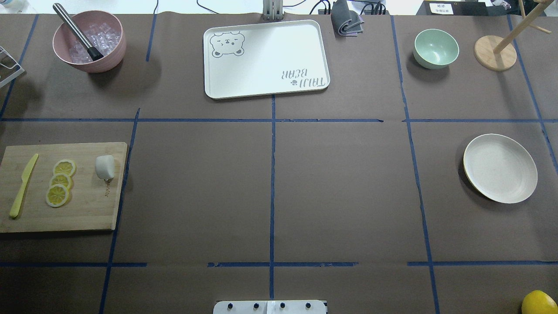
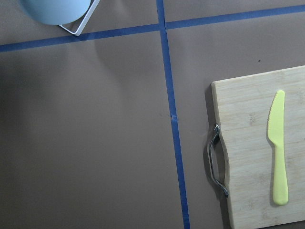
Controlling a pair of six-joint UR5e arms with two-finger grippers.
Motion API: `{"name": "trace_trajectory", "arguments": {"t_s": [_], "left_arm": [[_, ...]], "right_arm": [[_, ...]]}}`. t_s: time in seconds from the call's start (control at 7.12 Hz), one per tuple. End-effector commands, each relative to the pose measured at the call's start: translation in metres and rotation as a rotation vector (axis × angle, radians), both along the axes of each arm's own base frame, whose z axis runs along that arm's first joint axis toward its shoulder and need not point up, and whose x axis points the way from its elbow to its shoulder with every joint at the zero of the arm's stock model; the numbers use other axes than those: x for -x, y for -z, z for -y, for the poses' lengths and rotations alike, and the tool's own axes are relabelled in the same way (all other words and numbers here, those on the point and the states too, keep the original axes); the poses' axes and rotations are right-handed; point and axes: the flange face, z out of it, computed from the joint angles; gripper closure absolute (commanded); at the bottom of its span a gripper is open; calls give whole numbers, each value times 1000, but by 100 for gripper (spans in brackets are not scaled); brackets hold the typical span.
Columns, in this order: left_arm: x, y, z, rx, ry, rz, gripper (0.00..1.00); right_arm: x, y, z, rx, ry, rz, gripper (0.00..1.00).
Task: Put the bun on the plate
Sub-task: 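Move the right gripper toward the white plate's rim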
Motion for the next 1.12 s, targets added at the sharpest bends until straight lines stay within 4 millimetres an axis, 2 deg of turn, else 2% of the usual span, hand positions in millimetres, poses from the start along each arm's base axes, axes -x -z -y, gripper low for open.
{"name": "trace_trajectory", "arguments": {"t_s": [0.0, 0.28, 0.42, 0.7, 0.98], "left_arm": [[1, -1, -1, -3, 0, 1, 0], [1, 0, -2, 2, 2, 0, 0], [0, -5, -2, 12, 0, 0, 0], [1, -4, -2, 11, 2, 2, 0], [0, -3, -2, 10, 1, 0, 0]], "right_arm": [[0, 1, 0, 0, -1, 0, 0], [7, 8, 2, -13, 7, 38, 0], [19, 11, 7, -60, 28, 71, 0], [65, 5, 12, -32, -34, 100, 0], [111, -16, 10, -40, -77, 138, 0]]}}
